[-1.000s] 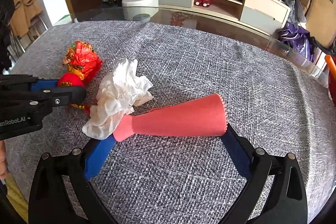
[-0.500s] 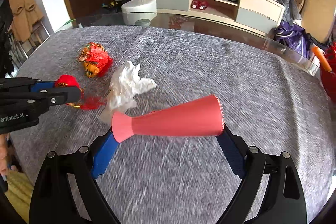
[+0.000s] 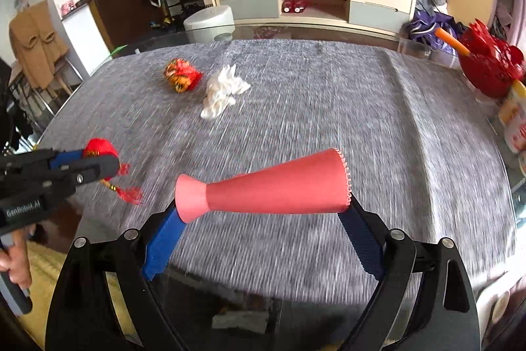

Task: Collect trash
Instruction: 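Carry red ornament and pink cone into the black bin and open both tools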

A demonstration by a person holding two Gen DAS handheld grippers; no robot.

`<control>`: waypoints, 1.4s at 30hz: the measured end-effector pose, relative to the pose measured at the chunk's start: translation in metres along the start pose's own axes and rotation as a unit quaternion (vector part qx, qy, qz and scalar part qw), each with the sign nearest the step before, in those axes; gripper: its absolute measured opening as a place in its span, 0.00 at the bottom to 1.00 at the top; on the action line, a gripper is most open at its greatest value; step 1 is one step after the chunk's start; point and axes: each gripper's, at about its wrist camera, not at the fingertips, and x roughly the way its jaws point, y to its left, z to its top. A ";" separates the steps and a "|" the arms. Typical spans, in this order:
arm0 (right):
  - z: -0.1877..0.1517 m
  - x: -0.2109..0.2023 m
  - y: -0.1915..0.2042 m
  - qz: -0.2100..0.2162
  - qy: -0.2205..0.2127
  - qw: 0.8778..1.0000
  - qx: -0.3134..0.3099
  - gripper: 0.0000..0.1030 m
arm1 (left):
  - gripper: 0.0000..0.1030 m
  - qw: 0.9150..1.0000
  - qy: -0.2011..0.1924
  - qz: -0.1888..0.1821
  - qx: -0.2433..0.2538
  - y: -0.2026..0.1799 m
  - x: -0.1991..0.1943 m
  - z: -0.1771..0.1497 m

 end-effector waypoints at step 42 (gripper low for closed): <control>-0.136 0.040 -0.001 0.051 0.157 0.980 0.110 0.91 | 0.67 0.986 0.168 -0.019 -0.006 -0.019 0.059 -0.177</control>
